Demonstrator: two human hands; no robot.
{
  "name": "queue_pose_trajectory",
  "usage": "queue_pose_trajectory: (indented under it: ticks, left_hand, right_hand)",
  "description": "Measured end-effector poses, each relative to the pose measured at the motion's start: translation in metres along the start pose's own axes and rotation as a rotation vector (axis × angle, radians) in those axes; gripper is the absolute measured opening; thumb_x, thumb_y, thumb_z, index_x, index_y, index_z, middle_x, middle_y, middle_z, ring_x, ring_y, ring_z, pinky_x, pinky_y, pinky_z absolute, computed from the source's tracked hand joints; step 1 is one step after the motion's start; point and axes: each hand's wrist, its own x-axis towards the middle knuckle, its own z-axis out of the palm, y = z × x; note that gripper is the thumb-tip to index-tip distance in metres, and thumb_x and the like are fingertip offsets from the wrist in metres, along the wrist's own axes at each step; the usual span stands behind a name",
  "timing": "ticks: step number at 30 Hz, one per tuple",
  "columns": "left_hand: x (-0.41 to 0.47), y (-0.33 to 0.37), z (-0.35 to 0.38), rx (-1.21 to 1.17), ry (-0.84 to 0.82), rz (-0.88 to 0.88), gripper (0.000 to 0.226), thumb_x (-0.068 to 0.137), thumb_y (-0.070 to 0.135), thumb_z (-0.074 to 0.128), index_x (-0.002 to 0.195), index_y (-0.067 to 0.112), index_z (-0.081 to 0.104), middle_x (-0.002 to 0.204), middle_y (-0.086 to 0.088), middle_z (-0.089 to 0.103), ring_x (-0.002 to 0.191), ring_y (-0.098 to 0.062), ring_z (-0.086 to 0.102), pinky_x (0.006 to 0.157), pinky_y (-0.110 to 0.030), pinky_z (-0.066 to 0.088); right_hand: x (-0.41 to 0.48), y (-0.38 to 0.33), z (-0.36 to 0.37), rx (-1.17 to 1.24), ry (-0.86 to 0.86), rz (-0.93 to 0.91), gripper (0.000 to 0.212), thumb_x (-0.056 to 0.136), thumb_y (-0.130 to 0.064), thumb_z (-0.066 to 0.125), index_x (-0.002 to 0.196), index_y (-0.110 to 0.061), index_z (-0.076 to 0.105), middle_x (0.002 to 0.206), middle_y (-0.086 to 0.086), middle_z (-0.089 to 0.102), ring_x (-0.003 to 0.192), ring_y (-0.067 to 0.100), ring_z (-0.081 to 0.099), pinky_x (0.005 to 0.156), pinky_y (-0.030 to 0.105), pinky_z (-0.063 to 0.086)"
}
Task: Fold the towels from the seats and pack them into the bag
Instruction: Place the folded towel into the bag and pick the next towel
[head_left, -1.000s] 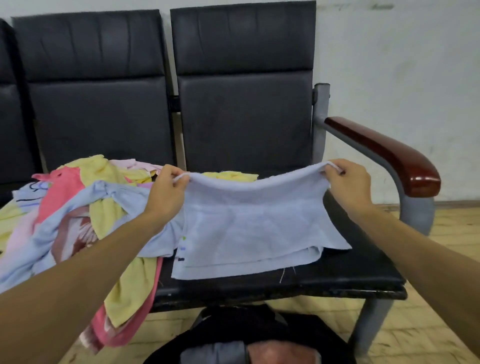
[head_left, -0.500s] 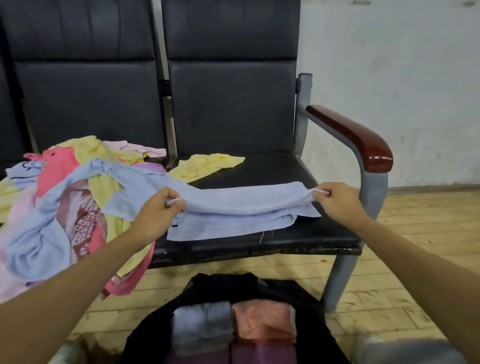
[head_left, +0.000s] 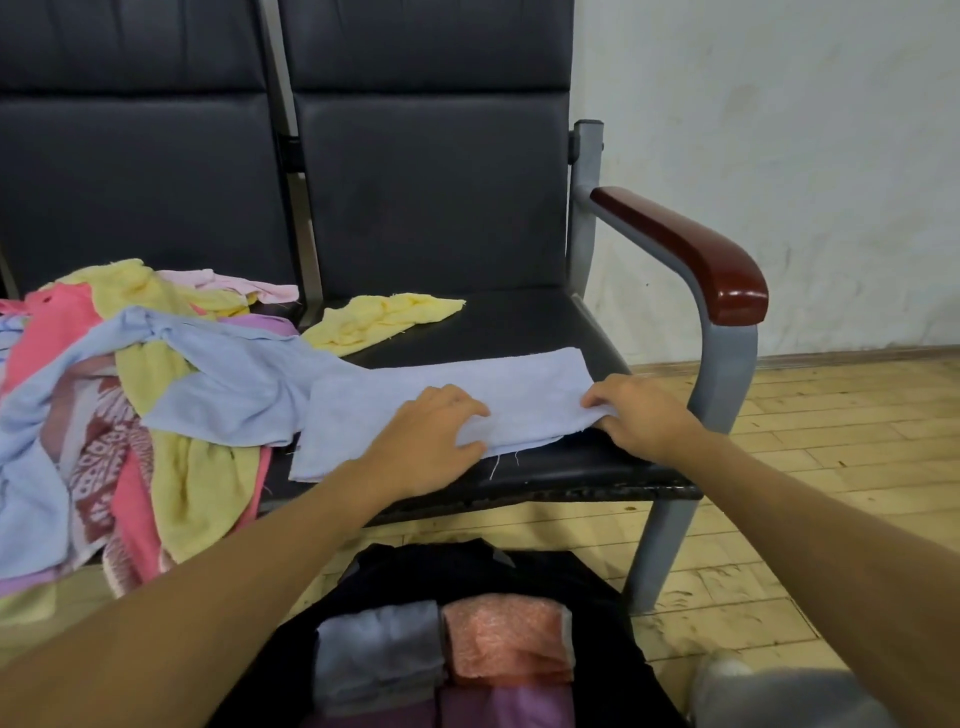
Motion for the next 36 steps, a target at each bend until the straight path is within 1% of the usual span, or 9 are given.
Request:
queue_pose_trajectory:
  ticks: [5, 9, 14, 16, 19, 21, 26, 32, 36]
  left_hand:
    - [0.041, 0.041, 0.03, 0.025, -0.015, 0.056, 0.048, 0.096, 0.043, 0.052, 0.139, 0.023, 0.046, 0.14, 0.004, 0.045, 0.124, -0.014, 0.045, 0.105, -0.032, 0.039]
    - [0.066, 0.056, 0.049, 0.019, 0.053, 0.012, 0.052, 0.091, 0.054, 0.054, 0.13, 0.02, 0.051, 0.123, 0.003, 0.054, 0.108, -0.016, 0.053, 0.091, -0.03, 0.044]
    - [0.086, 0.064, 0.044, 0.039, 0.123, -0.038, 0.034, 0.097, 0.044, 0.045, 0.11, 0.015, 0.057, 0.095, -0.002, 0.058, 0.09, -0.021, 0.058, 0.075, -0.037, 0.046]
    - [0.093, 0.058, 0.042, -0.076, 0.142, -0.154, 0.027, 0.099, 0.035, 0.044, 0.107, 0.014, 0.058, 0.095, -0.003, 0.058, 0.094, -0.024, 0.06, 0.071, -0.032, 0.04]
    - [0.098, 0.048, 0.04, -0.527, 0.229, -0.494, 0.032, 0.102, 0.026, 0.041, 0.118, 0.005, 0.058, 0.115, -0.014, 0.062, 0.108, -0.031, 0.057, 0.08, -0.03, 0.038]
    - [0.095, 0.043, 0.038, -0.745, 0.288, -0.663, 0.033, 0.102, 0.026, 0.041, 0.123, 0.004, 0.053, 0.125, -0.017, 0.058, 0.11, -0.03, 0.054, 0.086, -0.032, 0.039]
    - [0.084, 0.039, 0.038, -0.789, 0.421, -0.718, 0.031, 0.102, 0.023, 0.043, 0.122, 0.003, 0.056, 0.119, -0.015, 0.06, 0.103, -0.027, 0.056, 0.087, -0.034, 0.044]
    - [0.082, 0.04, 0.032, -0.782, 0.455, -0.648, 0.017, 0.101, 0.02, 0.044, 0.096, 0.009, 0.056, 0.095, -0.009, 0.059, 0.088, -0.02, 0.055, 0.076, -0.03, 0.044]
    - [0.085, 0.055, 0.03, -0.678, 0.41, -0.469, 0.024, 0.102, 0.024, 0.041, 0.088, 0.011, 0.055, 0.082, -0.004, 0.057, 0.08, -0.015, 0.055, 0.071, -0.026, 0.041]
  right_hand:
    - [0.008, -0.002, 0.006, -0.222, 0.024, -0.135, 0.039, 0.1, -0.018, 0.044, 0.139, -0.022, 0.045, 0.134, 0.004, 0.054, 0.116, 0.022, 0.051, 0.097, 0.031, 0.04]
    - [0.015, 0.006, 0.002, 0.28, 0.16, -0.012, 0.033, 0.096, -0.015, 0.055, 0.128, -0.02, 0.05, 0.111, 0.006, 0.066, 0.091, 0.017, 0.06, 0.08, 0.025, 0.05]
    - [0.017, -0.003, -0.012, 0.548, 0.311, 0.007, 0.036, 0.092, -0.009, 0.061, 0.126, -0.018, 0.055, 0.102, -0.001, 0.064, 0.083, 0.007, 0.059, 0.068, 0.008, 0.042]
    - [0.015, -0.008, -0.015, 0.639, 0.404, 0.065, 0.034, 0.092, -0.005, 0.058, 0.124, -0.016, 0.054, 0.106, -0.003, 0.059, 0.08, 0.006, 0.057, 0.064, 0.007, 0.041]
    - [0.01, -0.01, -0.011, 0.609, 0.537, 0.201, 0.019, 0.092, -0.008, 0.059, 0.108, -0.015, 0.053, 0.101, 0.0, 0.056, 0.074, 0.008, 0.052, 0.057, 0.008, 0.035]
    - [0.009, -0.015, -0.003, 0.522, 0.434, 0.168, 0.003, 0.094, -0.014, 0.058, 0.096, -0.013, 0.057, 0.093, 0.004, 0.062, 0.073, 0.009, 0.053, 0.057, 0.01, 0.039]
    - [0.016, -0.032, 0.015, 0.286, 0.004, -0.046, 0.024, 0.094, -0.028, 0.062, 0.111, -0.012, 0.064, 0.11, 0.006, 0.065, 0.096, 0.019, 0.06, 0.089, 0.032, 0.052]
    - [0.018, -0.034, 0.009, 0.303, 0.086, 0.177, 0.018, 0.093, -0.011, 0.058, 0.11, -0.007, 0.061, 0.103, 0.009, 0.064, 0.092, 0.025, 0.063, 0.077, 0.03, 0.053]
    - [0.008, -0.008, -0.004, 0.506, 0.161, 0.453, 0.015, 0.086, -0.011, 0.058, 0.079, 0.001, 0.063, 0.071, 0.014, 0.064, 0.077, 0.031, 0.067, 0.059, 0.033, 0.05]
